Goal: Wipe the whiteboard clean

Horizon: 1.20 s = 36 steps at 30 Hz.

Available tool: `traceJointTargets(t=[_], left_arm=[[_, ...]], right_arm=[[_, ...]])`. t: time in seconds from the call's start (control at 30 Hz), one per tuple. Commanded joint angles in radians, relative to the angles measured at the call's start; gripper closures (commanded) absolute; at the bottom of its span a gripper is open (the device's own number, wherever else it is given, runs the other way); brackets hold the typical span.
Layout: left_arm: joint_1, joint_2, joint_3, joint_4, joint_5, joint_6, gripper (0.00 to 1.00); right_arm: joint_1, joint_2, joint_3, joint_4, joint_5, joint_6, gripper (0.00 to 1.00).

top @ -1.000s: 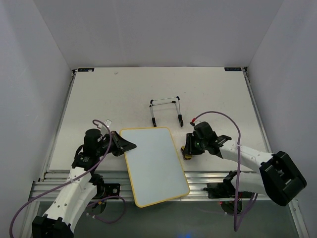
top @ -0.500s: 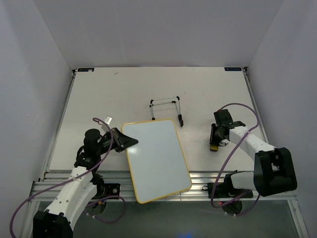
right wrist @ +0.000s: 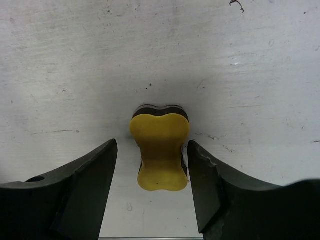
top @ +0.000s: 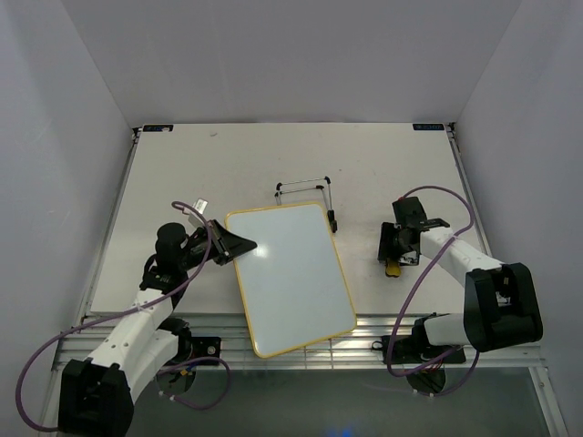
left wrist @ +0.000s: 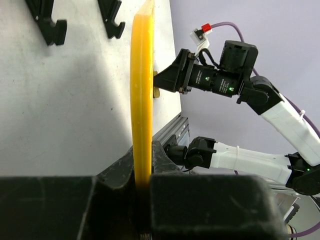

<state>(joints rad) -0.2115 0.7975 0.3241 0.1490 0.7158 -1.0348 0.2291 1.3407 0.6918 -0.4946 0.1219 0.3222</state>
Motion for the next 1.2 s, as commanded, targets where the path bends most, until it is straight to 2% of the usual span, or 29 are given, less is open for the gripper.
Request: traceJointTargets(t=[0.0, 0.03, 0.13, 0.17, 0.33, 0.4, 0.47, 0.63, 0.73, 0.93, 1.17], left_arm=[[-0.002, 0.022, 0.089, 0.152, 0.057, -0.053, 1.00], [-0.002, 0.029, 0.096, 0.171, 0.057, -0.056, 1.00], [0.000, 0.051, 0.104, 0.205, 0.040, -0.070, 1.00], [0.000, 0.061, 0.115, 0.230, 0.039, -0.071, 1.00], [-0.002, 0.178, 0.150, 0.378, 0.037, -0.091, 1.00], [0.000, 0.245, 0.168, 0.437, 0.042, -0.113, 1.00], [-0.002, 0.299, 0.187, 0.539, 0.057, -0.129, 1.00], [0.001, 0.512, 0.312, 0.740, 0.103, -0.168, 1.00], [0.003, 0.597, 0.423, 0.808, 0.135, -0.142, 1.00], [0.017, 0.831, 0.683, 0.794, 0.200, -0.094, 1.00], [0.032, 1.048, 0.932, 0.834, 0.286, -0.076, 1.00]], right_arm=[[-0.011, -0.015, 0.041, 0.013, -0.033, -0.012, 0.35], [-0.013, -0.018, 0.041, 0.014, -0.036, -0.014, 0.29], [-0.016, -0.044, 0.043, 0.008, -0.034, -0.012, 0.24], [-0.020, -0.055, 0.046, 0.004, -0.034, -0.014, 0.20], [-0.076, -0.171, 0.067, -0.001, -0.090, -0.008, 0.13], [-0.079, -0.204, 0.086, -0.013, -0.082, -0.011, 0.04], [-0.080, -0.244, 0.100, -0.041, -0.076, -0.020, 0.10], [-0.080, -0.325, 0.127, -0.090, -0.100, -0.055, 0.10], [-0.080, -0.394, 0.126, -0.094, -0.122, -0.075, 0.10], [-0.080, -0.509, 0.084, -0.036, -0.182, -0.106, 0.10], [-0.080, -0.523, 0.060, -0.032, -0.223, -0.112, 0.10]])
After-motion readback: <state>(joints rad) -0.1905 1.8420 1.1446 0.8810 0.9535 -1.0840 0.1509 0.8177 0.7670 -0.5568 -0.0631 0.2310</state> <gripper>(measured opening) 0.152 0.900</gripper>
